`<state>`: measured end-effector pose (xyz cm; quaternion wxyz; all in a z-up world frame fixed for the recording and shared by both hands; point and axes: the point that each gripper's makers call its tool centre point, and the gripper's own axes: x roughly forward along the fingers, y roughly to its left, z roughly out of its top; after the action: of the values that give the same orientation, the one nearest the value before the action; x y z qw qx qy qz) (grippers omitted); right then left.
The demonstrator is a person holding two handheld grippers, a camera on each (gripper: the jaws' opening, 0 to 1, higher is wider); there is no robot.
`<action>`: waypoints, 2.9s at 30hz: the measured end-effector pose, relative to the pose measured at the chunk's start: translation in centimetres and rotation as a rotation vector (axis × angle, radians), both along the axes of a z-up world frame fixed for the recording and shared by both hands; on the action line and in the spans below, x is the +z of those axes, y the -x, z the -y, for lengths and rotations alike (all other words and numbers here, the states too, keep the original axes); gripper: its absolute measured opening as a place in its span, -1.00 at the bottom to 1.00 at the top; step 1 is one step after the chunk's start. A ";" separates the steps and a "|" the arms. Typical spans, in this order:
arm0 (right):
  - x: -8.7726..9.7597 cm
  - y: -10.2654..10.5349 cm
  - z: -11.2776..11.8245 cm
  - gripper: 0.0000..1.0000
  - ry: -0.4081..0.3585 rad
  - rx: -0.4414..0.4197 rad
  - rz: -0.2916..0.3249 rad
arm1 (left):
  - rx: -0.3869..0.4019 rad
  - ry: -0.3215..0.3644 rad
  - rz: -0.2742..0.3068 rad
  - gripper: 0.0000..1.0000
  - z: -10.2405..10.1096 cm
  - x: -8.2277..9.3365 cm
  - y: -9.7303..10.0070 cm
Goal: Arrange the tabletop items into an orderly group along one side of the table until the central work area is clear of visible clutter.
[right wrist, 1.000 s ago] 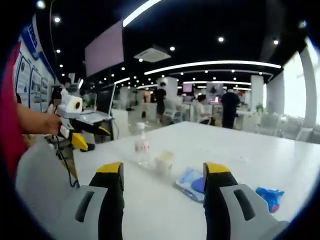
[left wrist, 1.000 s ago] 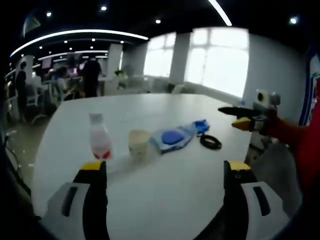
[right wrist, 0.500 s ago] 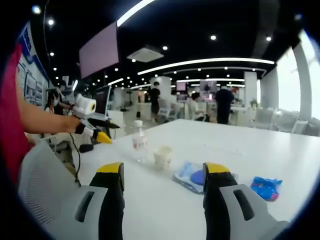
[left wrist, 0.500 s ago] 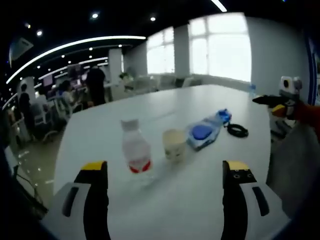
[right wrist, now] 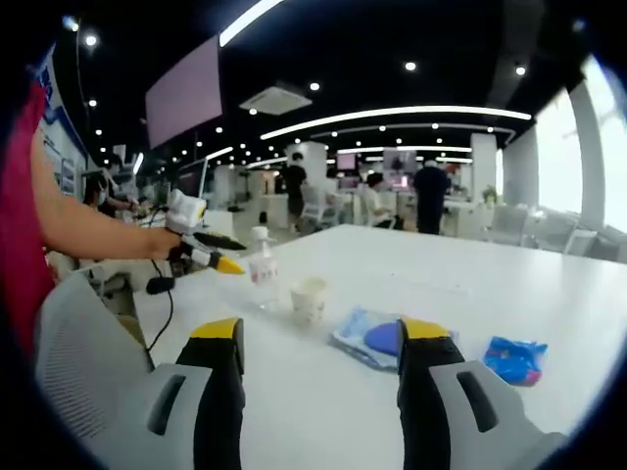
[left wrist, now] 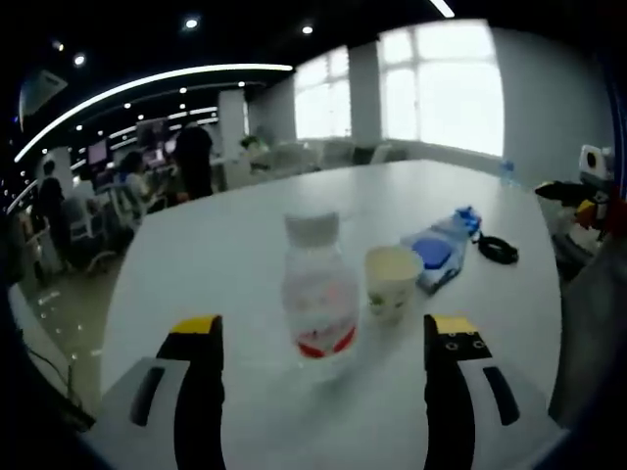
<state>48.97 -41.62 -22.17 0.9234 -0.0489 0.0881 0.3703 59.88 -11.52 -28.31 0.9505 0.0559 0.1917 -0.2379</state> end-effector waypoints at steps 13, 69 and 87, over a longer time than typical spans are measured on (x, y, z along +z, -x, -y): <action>-0.5 -0.4 0.6 0.22 0.006 -0.029 -0.017 | -0.079 -0.046 0.011 0.31 0.4 -2.2 -2.1; -0.3 -0.7 0.9 0.19 -0.005 -0.043 -0.014 | 0.090 -0.010 0.048 -0.36 2.7 -2.0 -2.9; -0.5 -0.7 0.6 0.19 -0.005 -0.033 -0.020 | 0.087 -0.050 0.026 -0.30 1.9 -2.9 -4.1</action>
<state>49.66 -42.27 -22.71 0.9286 -0.0416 0.0974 0.3555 63.96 -13.46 -31.17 0.9607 0.0743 0.1873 -0.1909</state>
